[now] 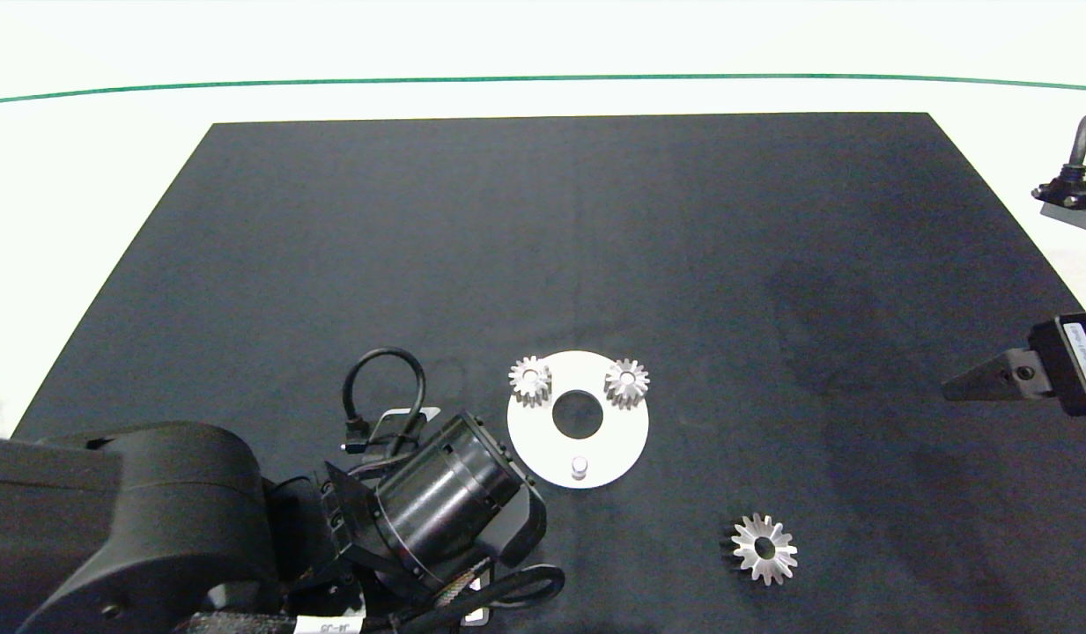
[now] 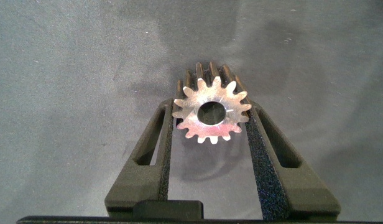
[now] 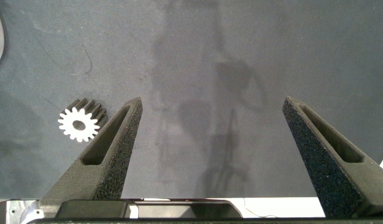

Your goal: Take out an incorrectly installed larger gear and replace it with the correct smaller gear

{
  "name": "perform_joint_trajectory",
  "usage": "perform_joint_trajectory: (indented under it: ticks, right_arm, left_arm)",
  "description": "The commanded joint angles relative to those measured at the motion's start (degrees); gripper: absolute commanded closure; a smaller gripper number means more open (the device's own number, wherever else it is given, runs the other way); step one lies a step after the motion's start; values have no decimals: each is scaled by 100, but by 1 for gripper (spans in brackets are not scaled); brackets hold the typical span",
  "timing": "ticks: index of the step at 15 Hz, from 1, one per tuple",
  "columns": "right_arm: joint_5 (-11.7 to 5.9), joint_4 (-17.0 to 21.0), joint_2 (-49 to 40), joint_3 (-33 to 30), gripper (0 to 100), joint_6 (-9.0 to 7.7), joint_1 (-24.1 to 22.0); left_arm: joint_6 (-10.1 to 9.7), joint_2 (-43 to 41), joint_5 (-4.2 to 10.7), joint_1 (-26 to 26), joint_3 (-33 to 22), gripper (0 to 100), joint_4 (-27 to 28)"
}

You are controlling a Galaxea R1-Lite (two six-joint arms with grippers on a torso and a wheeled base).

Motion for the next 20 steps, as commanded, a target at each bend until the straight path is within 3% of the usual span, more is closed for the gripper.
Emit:
perform_joint_trajectory:
  ticks: [1, 4, 8, 12, 17, 20]
  right_arm:
    - [-9, 31, -19, 0, 9, 4, -6]
    - [-1, 31, -212, -9, 9, -5, -6]
    - [-36, 66, -388, -123, 9, -13, -323]
    - [8, 83, -537, -211, 9, -110, -841]
    - [-9, 83, -687, -228, 9, -154, -1026]
    - [8, 74, -757, -255, 9, -321, -1290]
  left_arm:
    - [98, -242, 23, -24, -91, 89, 168]
    - [239, -242, 23, -120, -662, 95, 775]
    - [423, 110, 31, -358, -2077, 99, 1847]
    - [520, 672, 31, -586, -2939, 99, 1953]
    - [660, 1270, 31, -595, -3677, 99, 2225]
    - [819, 1595, 40, -577, -4134, 99, 2392]
